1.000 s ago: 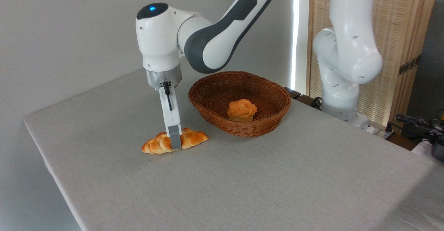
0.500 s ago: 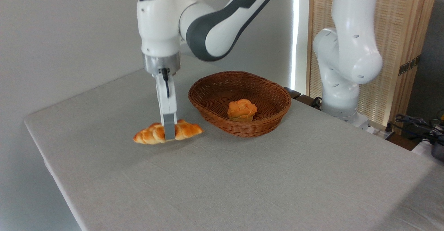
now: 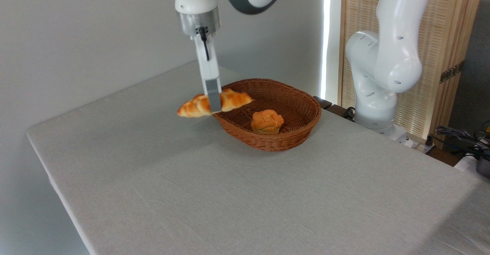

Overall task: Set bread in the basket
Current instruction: 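Lift the braided roll and carry it over the wicker basket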

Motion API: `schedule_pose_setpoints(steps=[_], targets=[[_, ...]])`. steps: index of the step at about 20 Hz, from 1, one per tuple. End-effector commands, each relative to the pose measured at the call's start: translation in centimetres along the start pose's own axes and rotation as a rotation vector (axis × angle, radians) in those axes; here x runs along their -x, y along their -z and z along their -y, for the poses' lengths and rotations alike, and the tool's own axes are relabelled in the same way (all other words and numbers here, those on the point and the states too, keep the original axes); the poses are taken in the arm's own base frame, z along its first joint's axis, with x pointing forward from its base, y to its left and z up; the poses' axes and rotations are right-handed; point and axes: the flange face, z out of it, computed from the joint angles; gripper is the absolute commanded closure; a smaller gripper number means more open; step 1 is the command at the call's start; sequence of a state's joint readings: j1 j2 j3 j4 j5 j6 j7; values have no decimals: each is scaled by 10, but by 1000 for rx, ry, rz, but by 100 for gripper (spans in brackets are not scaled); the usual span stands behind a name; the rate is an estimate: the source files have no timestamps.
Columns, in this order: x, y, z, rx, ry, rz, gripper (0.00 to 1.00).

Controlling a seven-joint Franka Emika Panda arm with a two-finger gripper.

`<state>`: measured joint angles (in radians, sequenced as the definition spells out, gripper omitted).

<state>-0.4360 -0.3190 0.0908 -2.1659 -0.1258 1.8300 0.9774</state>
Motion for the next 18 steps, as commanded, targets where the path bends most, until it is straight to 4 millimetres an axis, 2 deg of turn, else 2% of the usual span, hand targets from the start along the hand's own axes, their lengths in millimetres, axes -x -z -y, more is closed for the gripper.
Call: schedule_pose_setpoints(steps=[1,2,4,5,6,12,18], targets=[[4,-1,-32,124,-25,61,35],[6,-3,-39,157,-29,85,32],[4,-7,-53,210,-42,134,15],[2,-10,-60,233,-52,162,3],[4,-15,-66,266,-59,194,0],[7,-24,-68,310,-58,227,0],[7,-23,-62,282,-57,212,0]])
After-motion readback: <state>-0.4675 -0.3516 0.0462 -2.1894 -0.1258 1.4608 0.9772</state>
